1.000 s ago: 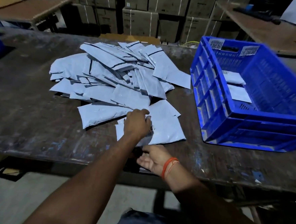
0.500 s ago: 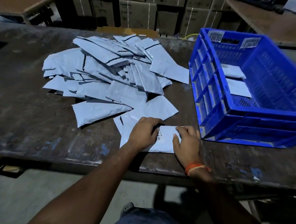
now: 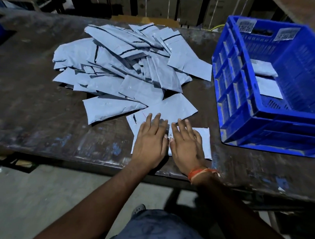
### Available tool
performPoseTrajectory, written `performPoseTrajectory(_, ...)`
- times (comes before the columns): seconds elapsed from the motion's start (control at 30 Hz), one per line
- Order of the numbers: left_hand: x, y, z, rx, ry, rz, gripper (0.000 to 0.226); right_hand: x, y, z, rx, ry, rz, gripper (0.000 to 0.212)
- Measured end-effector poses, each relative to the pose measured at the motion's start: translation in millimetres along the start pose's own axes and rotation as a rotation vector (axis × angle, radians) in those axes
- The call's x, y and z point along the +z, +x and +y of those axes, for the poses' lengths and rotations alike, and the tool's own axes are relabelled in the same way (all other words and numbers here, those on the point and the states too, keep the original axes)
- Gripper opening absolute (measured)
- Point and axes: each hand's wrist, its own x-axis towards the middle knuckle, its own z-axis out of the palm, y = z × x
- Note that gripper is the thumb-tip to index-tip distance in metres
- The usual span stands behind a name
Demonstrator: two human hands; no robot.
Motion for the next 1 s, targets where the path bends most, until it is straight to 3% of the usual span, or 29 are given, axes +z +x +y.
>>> performPoseTrajectory(0.27,9,-10,-11,-0.048,0.12,-0.162,0.055,-3,-4,15,0.001,-0.088,-0.061,0.057)
performPoseTrajectory(0.83,-2,-24,-37,-0.174,0.058,-0.172,0.055,-9,-24,49,0.153,-0.016,-0.102,0.059)
performPoseTrajectory(1.0,-5,-25,-32,-0.252,0.089,-0.127,0.052,-13,-26,49,0.274,0.034,-0.089,0.055)
